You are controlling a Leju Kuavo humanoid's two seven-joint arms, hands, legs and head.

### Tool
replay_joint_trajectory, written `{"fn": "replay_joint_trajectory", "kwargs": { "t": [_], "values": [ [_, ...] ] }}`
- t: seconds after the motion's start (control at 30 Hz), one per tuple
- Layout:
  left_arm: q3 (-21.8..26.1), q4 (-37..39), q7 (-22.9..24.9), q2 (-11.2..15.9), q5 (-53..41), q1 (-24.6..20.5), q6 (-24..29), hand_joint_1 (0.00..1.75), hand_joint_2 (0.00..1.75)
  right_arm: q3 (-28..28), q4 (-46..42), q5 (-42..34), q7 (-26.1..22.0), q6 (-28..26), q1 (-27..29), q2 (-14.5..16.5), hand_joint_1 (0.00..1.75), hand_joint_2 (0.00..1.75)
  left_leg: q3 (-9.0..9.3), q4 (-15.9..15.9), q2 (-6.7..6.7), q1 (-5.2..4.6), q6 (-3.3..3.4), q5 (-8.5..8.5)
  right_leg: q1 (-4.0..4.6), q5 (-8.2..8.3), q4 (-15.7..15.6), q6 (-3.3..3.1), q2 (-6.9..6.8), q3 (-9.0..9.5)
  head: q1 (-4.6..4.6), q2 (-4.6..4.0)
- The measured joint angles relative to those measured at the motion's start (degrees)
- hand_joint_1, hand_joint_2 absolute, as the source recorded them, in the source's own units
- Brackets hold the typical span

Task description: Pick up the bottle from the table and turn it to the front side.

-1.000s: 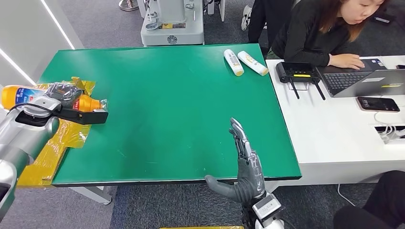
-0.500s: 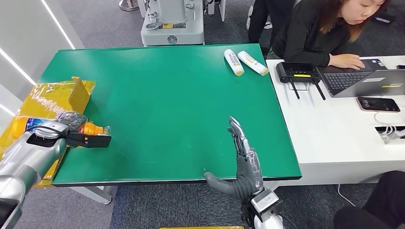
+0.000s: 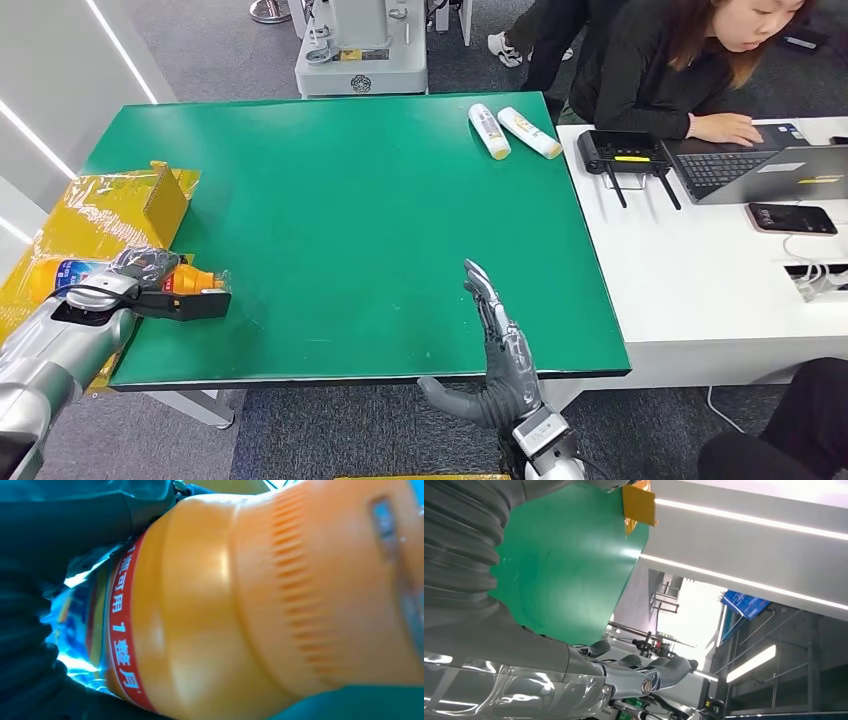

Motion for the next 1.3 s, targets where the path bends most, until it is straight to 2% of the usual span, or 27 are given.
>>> {"fn": "replay_joint_trajectory", "kwargs": {
  "t": [0.3,0.7,0.77,0.83,0.97,1.03,1.13,1.3],
  "values": [
    [0.6,0.0,-1.5,0.1,0.6,2.3,5.0,0.0,1.75,1.1,0.1,0.6,0.2,0.7,-0.6,0.0,0.0,1.75,-0.01,0.0,-0.01,-0.01,0.0,0.0,0.0,0.0,0.0,-0.01,0.0,0.0,0.02,0.01],
    [1.2,0.0,-2.7,0.4,-0.7,3.1,8.9,0.0,1.75,1.1,0.7,0.9,0.2,1.4,-1.4,-0.1,0.0,1.75,0.0,0.0,-0.01,0.0,-0.01,0.01,0.0,-0.01,0.0,-0.01,-0.02,0.0,0.01,-0.01],
    [1.3,0.0,-2.6,0.2,-0.2,3.3,10.7,0.0,1.75,1.1,1.0,0.9,0.0,1.3,-1.5,-0.2,0.0,1.75,0.01,0.0,-0.01,0.0,-0.01,0.01,0.0,-0.01,0.0,-0.01,-0.01,-0.01,0.01,0.0],
    [1.7,0.0,-3.2,-0.4,2.2,3.8,15.7,0.0,1.75,1.1,1.2,1.1,-0.1,1.2,-1.6,-0.3,0.0,1.75,0.01,0.0,-0.01,-0.01,-0.01,0.01,0.0,-0.01,0.0,-0.01,-0.01,-0.01,0.01,0.01],
    [5.9,-0.8,-10.6,-2.8,12.2,6.2,32.8,0.0,1.75,1.2,1.5,1.4,0.1,0.6,-1.6,-0.3,0.0,1.75,0.0,0.0,-0.01,-0.02,-0.01,0.0,0.0,-0.01,0.0,-0.01,-0.01,-0.01,0.01,0.0],
    [8.7,-1.7,-14.4,-4.5,15.9,7.5,38.4,0.0,1.75,1.3,1.6,1.7,0.2,0.3,-1.7,-0.3,0.0,1.75,0.0,0.0,0.0,-0.03,-0.01,0.0,-0.01,-0.01,0.0,-0.01,-0.01,-0.01,0.02,0.01],
    [12.6,-5.0,-18.9,-6.7,17.0,10.1,40.9,0.0,1.75,1.6,1.9,1.3,0.5,0.0,-1.6,-0.3,0.0,1.75,0.01,0.0,0.05,-0.03,-0.02,-0.02,-0.01,-0.01,0.0,-0.01,0.04,-0.02,0.0,0.0],
    [20.2,-13.3,-25.5,-10.4,16.2,15.0,41.3,0.0,1.75,2.3,2.5,0.6,0.8,-0.3,-1.5,-0.3,0.0,1.75,0.01,0.0,0.07,-0.02,-0.03,-0.03,-0.01,-0.01,-0.1,-0.01,0.07,-0.03,0.01,0.01]
  ]
}}
